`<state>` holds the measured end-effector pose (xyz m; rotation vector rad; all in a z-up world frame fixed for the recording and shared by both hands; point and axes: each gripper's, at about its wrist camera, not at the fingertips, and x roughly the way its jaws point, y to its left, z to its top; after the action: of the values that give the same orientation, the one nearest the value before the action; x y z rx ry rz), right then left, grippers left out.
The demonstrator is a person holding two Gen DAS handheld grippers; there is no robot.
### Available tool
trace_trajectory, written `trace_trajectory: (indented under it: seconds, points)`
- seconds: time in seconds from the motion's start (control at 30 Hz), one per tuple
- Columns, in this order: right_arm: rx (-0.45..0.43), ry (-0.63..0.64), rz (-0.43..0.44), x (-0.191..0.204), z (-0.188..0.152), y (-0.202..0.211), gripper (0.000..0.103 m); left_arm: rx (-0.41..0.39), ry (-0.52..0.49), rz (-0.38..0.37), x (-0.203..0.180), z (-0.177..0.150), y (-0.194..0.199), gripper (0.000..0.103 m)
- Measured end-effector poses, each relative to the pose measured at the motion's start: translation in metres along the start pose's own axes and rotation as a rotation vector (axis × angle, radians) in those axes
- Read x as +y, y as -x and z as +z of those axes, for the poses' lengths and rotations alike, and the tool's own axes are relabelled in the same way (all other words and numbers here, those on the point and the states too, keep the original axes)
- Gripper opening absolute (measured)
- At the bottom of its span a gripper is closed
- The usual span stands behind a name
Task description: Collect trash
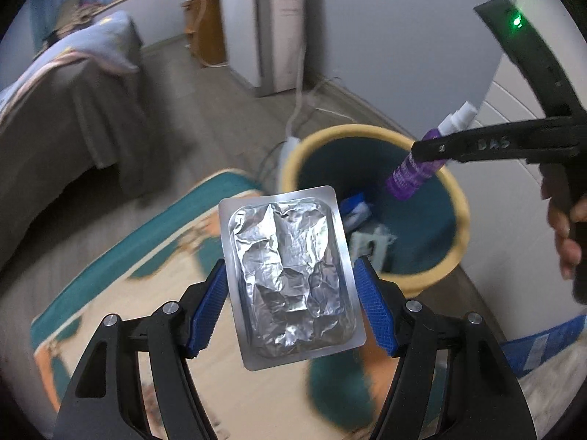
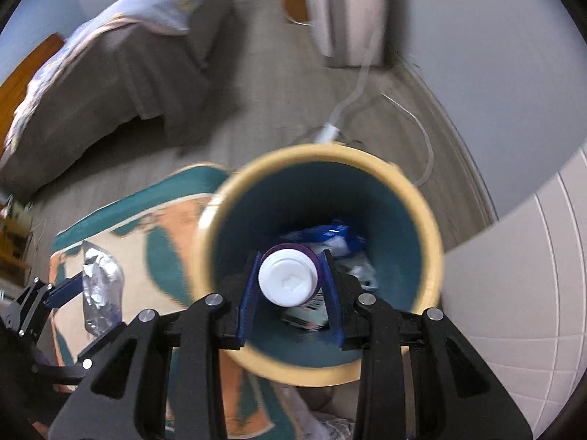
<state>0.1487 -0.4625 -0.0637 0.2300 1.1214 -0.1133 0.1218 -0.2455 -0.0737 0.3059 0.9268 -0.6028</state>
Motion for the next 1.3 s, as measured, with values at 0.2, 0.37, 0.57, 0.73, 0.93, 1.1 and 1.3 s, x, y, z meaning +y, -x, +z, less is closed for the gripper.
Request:
trace_trajectory:
  seconds: [0.2, 0.37, 0.57, 0.73, 0.93, 1.1, 1.3]
  points:
    - [0.062, -0.087, -0.031, -0.044, -0.005, -0.026, 0.032, 0.017, -0.076, -0.056, -0.043, 0.025, -0.038, 0.070]
    - [0.093, -0.122, -0.007, -0.052, -0.007, -0.043, 0.032, 0.023, -0.104, -0.044, -0.054, 0.038, -0.067, 0.072]
    - [0.101, -0.072, -0.021, -0.047, -0.004, -0.052, 0.032, 0.033, -0.092, -0.020, -0.045, 0.037, -0.077, 0.082]
    - [0.102, -0.077, -0.063, -0.051, -0.002, -0.061, 0.036, 0.029, -0.050, -0.015, -0.030, 0.031, -0.072, 0.083]
    - [0.069, -0.073, -0.062, -0.051, 0.003, -0.051, 0.057, 0.004, -0.017, -0.017, -0.020, 0.026, -0.053, 0.091]
    - [0.030, -0.068, -0.064, -0.043, 0.001, -0.028, 0.072, -0.015, -0.002, -0.005, -0.012, 0.021, -0.027, 0.095]
    - [-0.040, -0.132, -0.031, -0.040, -0.013, 0.022, 0.098, -0.072, 0.010, -0.002, -0.010, 0.016, 0.016, 0.098]
